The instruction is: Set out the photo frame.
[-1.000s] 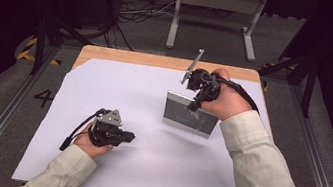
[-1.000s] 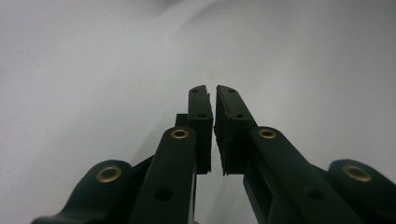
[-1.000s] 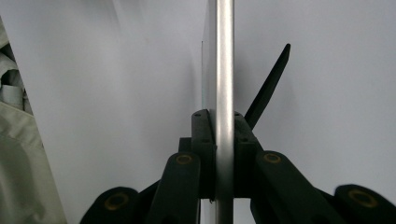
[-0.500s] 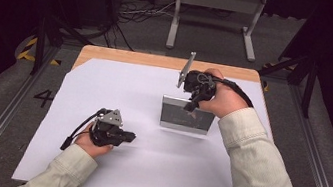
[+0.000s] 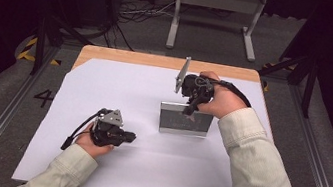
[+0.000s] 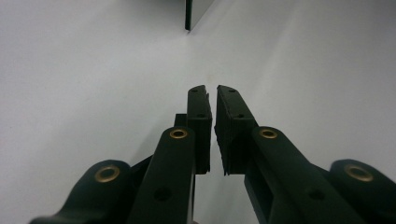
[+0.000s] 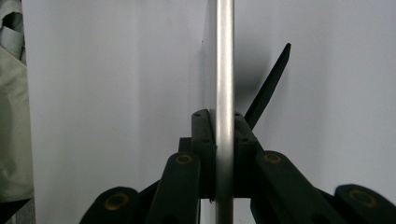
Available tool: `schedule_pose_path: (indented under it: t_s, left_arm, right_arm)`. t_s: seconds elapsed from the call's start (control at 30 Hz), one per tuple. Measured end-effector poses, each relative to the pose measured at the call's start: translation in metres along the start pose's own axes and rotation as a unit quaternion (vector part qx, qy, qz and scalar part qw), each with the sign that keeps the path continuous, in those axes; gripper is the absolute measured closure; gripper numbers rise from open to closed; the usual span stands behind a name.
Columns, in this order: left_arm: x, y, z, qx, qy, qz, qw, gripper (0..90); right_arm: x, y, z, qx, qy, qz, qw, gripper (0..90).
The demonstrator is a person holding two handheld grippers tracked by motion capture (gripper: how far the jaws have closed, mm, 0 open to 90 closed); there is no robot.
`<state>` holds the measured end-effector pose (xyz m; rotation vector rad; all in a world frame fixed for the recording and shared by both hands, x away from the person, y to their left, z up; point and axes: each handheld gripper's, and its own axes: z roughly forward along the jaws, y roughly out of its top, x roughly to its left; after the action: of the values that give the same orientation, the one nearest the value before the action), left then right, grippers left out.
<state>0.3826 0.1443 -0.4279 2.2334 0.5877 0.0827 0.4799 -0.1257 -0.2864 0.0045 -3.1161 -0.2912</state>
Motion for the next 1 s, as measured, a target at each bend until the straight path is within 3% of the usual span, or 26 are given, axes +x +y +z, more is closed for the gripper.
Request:
schedule_pose_path:
  t_s: [0.4, 1.0]
  left_arm:
    - [0.0, 0.0, 0.001, 0.0, 0.001, -0.001, 1.0, 84.0]
    - [0.0, 0.001, 0.001, 0.001, -0.003, -0.001, 1.0, 83.9]
  right_arm:
    - [-0.004, -0.004, 0.004, -0.001, 0.006, -0.007, 1.0, 83.5]
    - [-0.012, -0.012, 0.004, -0.017, -0.007, 0.043, 0.9989, 78.9]
